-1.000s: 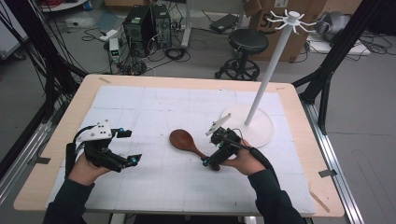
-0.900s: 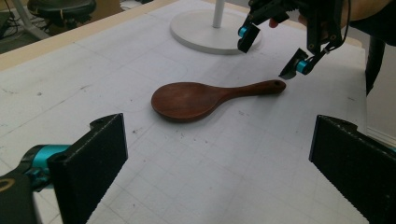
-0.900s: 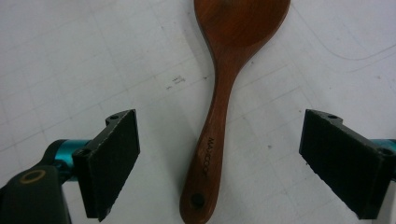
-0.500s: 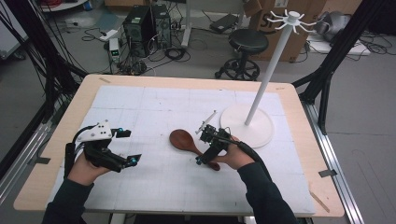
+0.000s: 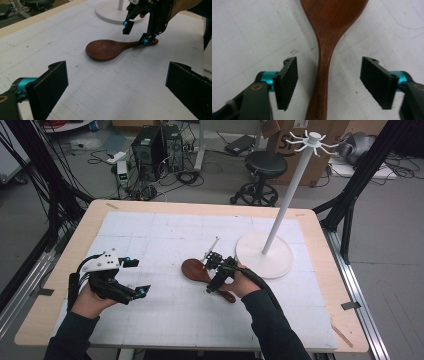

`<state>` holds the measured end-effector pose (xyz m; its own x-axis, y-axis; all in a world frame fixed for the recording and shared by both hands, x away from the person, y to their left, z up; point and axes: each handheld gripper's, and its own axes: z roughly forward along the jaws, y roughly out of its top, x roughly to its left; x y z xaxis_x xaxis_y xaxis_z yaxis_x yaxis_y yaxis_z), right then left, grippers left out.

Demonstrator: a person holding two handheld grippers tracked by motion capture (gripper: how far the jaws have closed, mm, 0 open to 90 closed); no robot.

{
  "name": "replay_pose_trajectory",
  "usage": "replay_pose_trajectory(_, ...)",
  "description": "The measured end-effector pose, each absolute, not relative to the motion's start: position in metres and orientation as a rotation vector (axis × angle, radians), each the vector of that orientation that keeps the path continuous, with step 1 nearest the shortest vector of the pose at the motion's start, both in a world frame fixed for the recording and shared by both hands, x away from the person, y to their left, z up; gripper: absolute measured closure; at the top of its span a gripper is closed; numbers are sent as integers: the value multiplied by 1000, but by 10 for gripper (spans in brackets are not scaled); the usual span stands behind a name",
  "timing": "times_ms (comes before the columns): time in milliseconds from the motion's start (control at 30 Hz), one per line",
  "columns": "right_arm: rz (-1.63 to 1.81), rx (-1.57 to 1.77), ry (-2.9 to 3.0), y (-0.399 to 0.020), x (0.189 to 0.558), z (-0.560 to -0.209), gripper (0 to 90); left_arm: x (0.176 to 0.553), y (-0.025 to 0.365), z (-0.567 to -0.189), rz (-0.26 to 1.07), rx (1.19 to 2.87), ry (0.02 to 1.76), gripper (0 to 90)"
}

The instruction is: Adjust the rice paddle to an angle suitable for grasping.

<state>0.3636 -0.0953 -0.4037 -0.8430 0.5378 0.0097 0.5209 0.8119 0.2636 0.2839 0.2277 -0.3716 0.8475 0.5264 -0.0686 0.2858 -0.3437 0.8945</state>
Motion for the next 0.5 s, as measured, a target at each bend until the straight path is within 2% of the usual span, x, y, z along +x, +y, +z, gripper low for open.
replay_pose_trajectory(133,357,857,2946,-92,366,-407,475,284,228,-372,279,1945,603,50)
replay_pose_trajectory(167,357,857,2946,-92,366,-407,475,284,228,-372,280,1946,605,50)
replay_pose_trajectory(233,335,855,2956,-90,368,-409,552,284,229,-373,279,1945,609,50)
replay_pose_trajectory(367,301,872,2953,-88,369,-410,585,285,229,-373,280,1951,608,50)
replay_pose_trajectory(433,275,862,2972,-85,370,-412,662,285,229,-373,282,1951,608,50)
replay_pose_trajectory(500,265,860,2968,-84,370,-413,670,284,229,-373,280,1948,610,50)
